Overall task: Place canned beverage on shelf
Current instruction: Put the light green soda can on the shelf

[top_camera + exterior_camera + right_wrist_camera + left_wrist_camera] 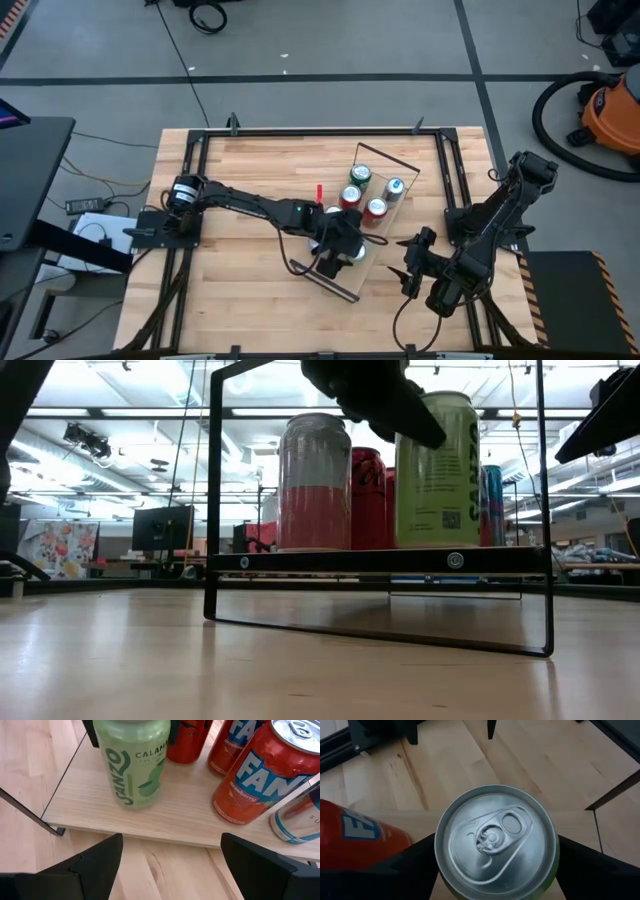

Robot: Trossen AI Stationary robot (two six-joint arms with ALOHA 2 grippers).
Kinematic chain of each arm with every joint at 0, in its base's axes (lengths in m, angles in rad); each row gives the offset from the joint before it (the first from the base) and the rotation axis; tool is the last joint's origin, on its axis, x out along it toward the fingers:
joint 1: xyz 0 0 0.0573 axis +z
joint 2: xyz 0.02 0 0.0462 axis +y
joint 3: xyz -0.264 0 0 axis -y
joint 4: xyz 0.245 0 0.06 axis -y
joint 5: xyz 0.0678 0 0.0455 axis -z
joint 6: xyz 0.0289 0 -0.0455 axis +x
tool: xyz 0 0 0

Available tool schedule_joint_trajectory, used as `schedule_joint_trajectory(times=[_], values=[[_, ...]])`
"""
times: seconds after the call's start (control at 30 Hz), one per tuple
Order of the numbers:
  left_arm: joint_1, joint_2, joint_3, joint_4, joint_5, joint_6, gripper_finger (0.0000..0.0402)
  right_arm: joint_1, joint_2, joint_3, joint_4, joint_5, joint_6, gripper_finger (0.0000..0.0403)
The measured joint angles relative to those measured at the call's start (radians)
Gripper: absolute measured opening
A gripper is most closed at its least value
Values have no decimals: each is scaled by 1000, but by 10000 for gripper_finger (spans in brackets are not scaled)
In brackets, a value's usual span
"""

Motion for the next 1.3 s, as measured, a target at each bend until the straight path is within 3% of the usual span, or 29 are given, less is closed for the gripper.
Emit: schedule_joint_trajectory(times=[0.23, 0.5, 0.9, 1.0, 1.2, 1.3], values=[[-1, -3, 3, 16, 0, -3, 391, 0, 0, 0, 0, 4, -3, 348], [-1, -13, 2, 18, -30, 0, 397, 0, 0, 0, -1, 5, -6, 348], [-33, -134, 2, -32, -246, 100, 398, -6, 0, -1, 49, 71, -49, 348], [-58, -175, 2, -83, -299, 104, 398, -15, 0, -26, 157, 80, -88, 348], [-125, -251, 2, -140, -357, 67, 398, -28, 0, -146, 567, 97, -285, 348], [-157, -276, 2, -164, -396, 41, 398, -41, 0, -189, 668, 139, -334, 348]])
